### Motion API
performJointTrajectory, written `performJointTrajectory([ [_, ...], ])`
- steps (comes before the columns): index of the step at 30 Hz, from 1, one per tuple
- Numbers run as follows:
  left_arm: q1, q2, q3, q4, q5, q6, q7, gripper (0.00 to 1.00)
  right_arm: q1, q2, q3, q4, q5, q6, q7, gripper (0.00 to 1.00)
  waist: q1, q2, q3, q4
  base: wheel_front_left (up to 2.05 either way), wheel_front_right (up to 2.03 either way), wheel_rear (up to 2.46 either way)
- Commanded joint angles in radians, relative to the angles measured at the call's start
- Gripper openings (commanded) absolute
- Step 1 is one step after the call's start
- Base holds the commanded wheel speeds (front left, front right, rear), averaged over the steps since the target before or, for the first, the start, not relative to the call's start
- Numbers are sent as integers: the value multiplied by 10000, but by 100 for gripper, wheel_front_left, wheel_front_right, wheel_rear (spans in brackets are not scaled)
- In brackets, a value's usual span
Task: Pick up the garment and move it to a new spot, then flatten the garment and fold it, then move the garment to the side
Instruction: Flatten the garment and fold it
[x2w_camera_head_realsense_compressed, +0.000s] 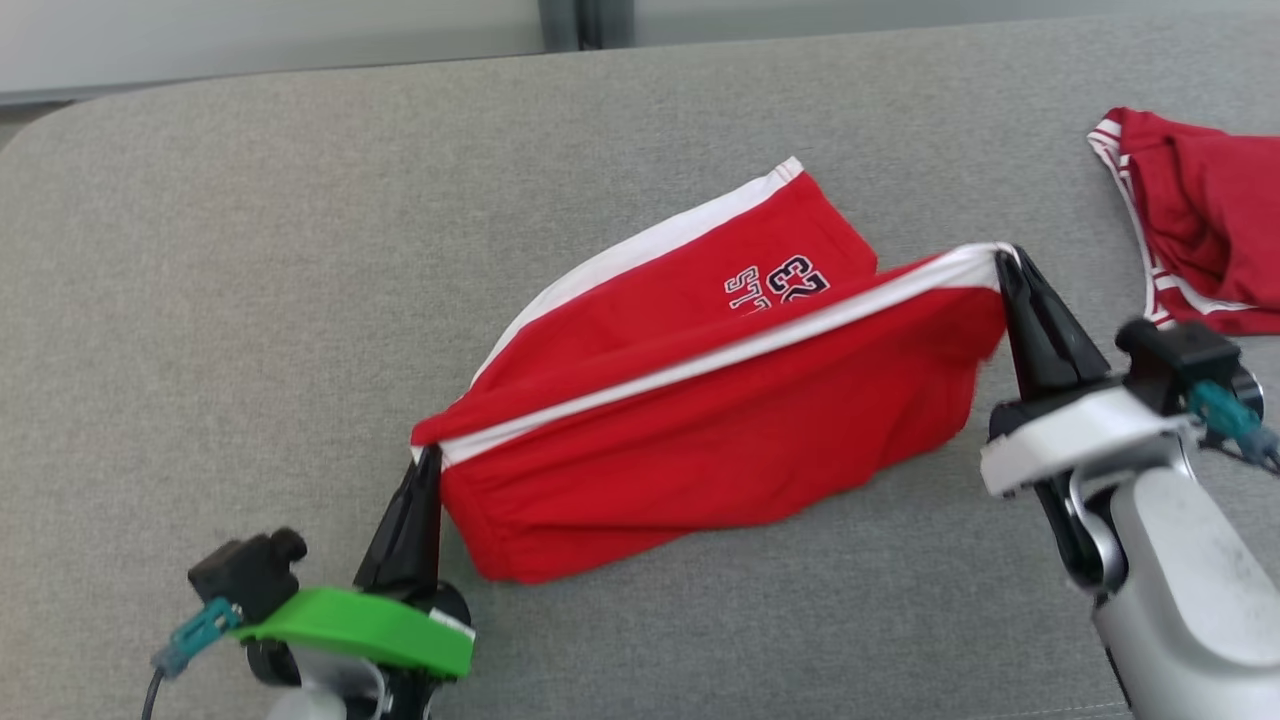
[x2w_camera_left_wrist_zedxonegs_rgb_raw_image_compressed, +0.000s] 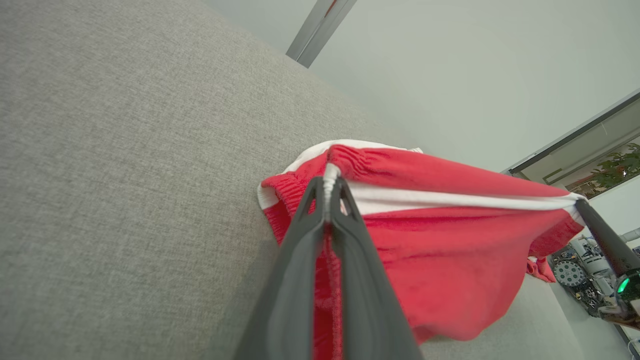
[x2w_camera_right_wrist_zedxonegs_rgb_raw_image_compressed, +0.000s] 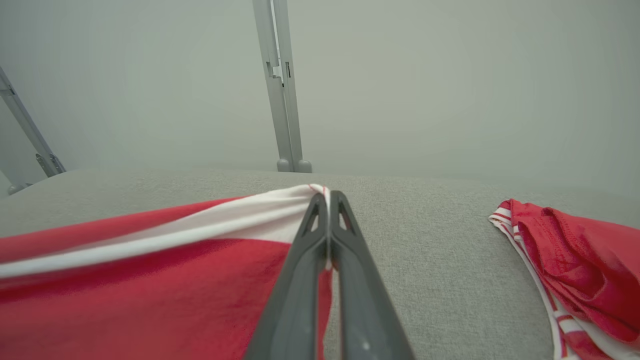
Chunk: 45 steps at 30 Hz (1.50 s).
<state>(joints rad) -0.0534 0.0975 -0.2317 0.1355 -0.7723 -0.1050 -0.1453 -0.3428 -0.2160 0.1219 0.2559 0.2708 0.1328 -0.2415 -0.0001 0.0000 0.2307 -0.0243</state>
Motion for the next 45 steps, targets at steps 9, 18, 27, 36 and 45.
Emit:
performJointTrajectory([
  [9, -1962, -240, -200, 1606, -142, 227, 153, 0, -2929, -532, 1020, 3186, 283, -38, 146, 0, 1, 0, 936, 983, 0, 0, 0],
  [18, -2958, -376, -772, 2643, -171, 182, -74, 0, -4777, -647, 2066, 5795, 573, -33, -8, 0, 1, 0, 1202, 1569, 0, 0, 0],
  [27, -3343, -407, -1369, 2921, 326, 202, -516, 77, -5863, -527, 2577, 7561, 557, -32, -195, 7, 1, 0, 1178, 1826, 0, 0, 0],
  [36, -2792, -169, -1499, 1992, 1145, 482, -1025, 100, -5992, -494, 2308, 7366, 597, -30, -238, 100, 1, 0, 1094, 1959, 0, 0, 0],
  [45, -1218, 235, -396, 276, 1757, 1067, -1200, 100, -5194, -801, 2254, 6942, 747, -30, -236, 100, 1, 0, 493, 1773, 0, 0, 0],
])
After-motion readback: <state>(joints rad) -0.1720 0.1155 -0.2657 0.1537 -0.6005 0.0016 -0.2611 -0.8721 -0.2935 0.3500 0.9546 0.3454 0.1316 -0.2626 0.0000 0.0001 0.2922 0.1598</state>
